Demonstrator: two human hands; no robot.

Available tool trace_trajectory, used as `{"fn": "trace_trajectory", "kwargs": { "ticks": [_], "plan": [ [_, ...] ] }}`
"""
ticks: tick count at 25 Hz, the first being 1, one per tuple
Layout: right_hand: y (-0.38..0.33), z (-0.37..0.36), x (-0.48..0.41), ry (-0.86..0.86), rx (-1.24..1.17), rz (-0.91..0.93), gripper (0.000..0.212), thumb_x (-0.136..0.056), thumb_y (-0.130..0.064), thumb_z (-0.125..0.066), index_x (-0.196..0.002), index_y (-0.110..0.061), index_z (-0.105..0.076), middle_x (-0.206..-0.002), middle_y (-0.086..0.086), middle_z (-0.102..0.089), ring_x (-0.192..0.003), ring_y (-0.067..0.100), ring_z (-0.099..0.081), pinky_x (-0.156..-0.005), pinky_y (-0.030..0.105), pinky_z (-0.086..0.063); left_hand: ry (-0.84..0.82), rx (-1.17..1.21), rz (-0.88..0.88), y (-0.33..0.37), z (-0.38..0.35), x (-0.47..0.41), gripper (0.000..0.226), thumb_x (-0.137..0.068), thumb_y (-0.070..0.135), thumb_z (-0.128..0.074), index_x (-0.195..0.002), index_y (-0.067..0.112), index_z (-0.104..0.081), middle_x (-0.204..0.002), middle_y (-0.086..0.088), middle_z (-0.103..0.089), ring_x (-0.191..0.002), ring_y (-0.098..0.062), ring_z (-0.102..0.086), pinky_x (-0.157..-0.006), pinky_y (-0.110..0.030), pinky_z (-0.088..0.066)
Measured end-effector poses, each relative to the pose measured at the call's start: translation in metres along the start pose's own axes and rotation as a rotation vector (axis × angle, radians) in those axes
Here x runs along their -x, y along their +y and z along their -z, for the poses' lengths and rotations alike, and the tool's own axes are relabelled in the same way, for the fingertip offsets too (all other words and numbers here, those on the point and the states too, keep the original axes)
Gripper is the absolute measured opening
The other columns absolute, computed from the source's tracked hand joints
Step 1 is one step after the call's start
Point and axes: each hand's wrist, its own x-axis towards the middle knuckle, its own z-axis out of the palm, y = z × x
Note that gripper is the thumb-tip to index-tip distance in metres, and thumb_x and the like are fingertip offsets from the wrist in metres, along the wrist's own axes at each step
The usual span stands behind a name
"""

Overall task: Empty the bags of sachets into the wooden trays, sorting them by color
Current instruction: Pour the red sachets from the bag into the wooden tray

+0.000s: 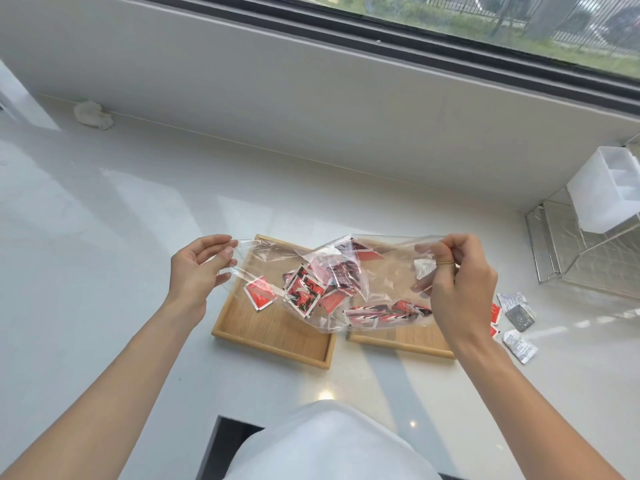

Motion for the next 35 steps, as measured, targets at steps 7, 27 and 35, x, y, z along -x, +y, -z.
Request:
{"fn": "trace_trajectory", "kwargs": {
  "ticks": [7, 27, 35],
  "plan": [
    [-0.009, 0.0, -0.003, 0.03, -0.013, 0.048, 0.015, -0.101, -0.005, -0.045, -0.09, -0.015, -0.047, -0.086, -0.005, -0.072, -0.04, 0.012, -0.063, -0.041, 0.026, -0.046, -0.012, -0.002, 0.008, 0.0, -0.01, 0.001, 0.019, -0.092, 0.003, -0.064, -0.099, 0.02, -0.068, -0.102, 0.003, -0.075, -0.074, -0.013, -0.064, -0.066, -0.024, -0.053],
    [-0.014, 0.031, -0.007, 0.174, -0.066, 0.052, 0.017, -0.102, -0.01, -0.044, -0.089, -0.021, -0.045, -0.086, -0.006, -0.072, -0.04, 0.016, -0.062, -0.044, 0.032, -0.044, -0.086, 0.005, -0.031, 0.011, -0.048, 0.0, 0.018, -0.091, 0.003, -0.065, -0.099, 0.019, -0.069, -0.099, 0.005, -0.075, -0.076, -0.007, -0.065, -0.065, -0.023, -0.057],
    [-0.014, 0.044, -0.006, 0.217, -0.085, 0.044, 0.015, -0.103, -0.013, -0.045, -0.089, -0.02, -0.045, -0.086, -0.006, -0.073, -0.04, 0.016, -0.062, -0.043, 0.039, -0.046, -0.104, 0.01, -0.06, 0.023, -0.062, 0.0, 0.019, -0.091, 0.003, -0.065, -0.1, 0.019, -0.069, -0.101, 0.005, -0.075, -0.072, -0.007, -0.065, -0.063, -0.022, -0.057]
  ]
}}
